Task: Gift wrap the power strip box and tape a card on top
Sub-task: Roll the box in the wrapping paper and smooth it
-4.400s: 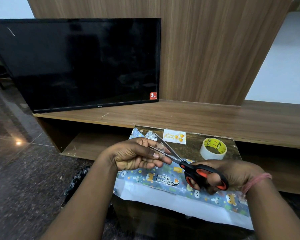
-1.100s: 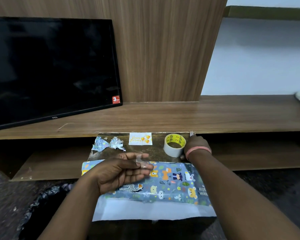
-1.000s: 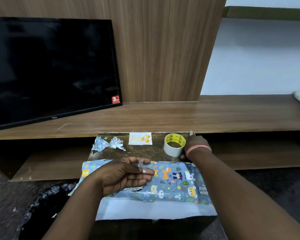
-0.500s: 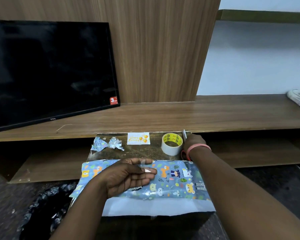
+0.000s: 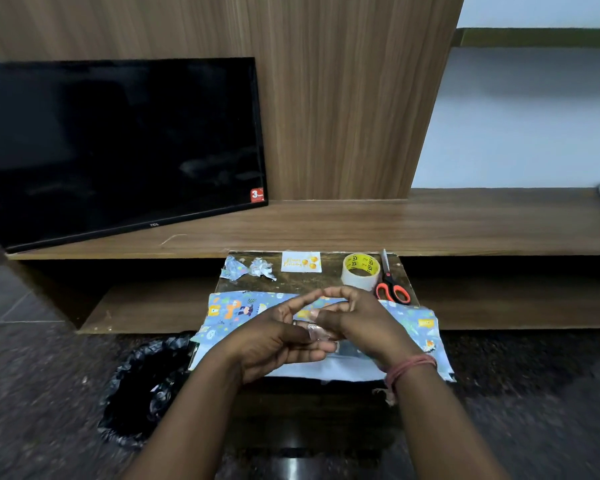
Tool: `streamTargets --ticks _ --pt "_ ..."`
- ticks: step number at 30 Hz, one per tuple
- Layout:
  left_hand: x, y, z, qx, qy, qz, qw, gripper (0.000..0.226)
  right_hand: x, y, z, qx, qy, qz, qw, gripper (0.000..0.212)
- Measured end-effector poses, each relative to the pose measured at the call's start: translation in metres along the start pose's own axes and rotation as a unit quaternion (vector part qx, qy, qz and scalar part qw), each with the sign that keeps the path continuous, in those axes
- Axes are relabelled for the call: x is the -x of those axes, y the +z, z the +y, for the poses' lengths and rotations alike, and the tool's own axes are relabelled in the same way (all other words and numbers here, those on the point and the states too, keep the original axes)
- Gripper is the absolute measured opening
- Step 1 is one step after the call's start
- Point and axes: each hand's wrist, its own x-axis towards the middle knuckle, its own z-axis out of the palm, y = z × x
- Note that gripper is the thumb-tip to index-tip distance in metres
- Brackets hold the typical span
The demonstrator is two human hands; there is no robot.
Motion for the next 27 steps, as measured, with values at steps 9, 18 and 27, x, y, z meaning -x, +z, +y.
streamTargets --ticks 9,18,27 --pt "0.033 0.004 -0.013 0.038 -0.005 0.034 0.999 0.067 0.039 0.003 0.011 -0.100 -0.011 -0.092 0.991 0.041" --pt "0.035 -0.002 -0.016 0.008 -0.045 -0.010 0.999 0.081 0.030 0.008 0.023 -0.033 0.009 -0.109 0.993 0.025" --pt "0.031 -0.002 -0.015 -0.017 -0.071 -0.001 0.997 0.073 0.028 0.006 0.027 0.034 -0.024 -0.063 0.997 0.005"
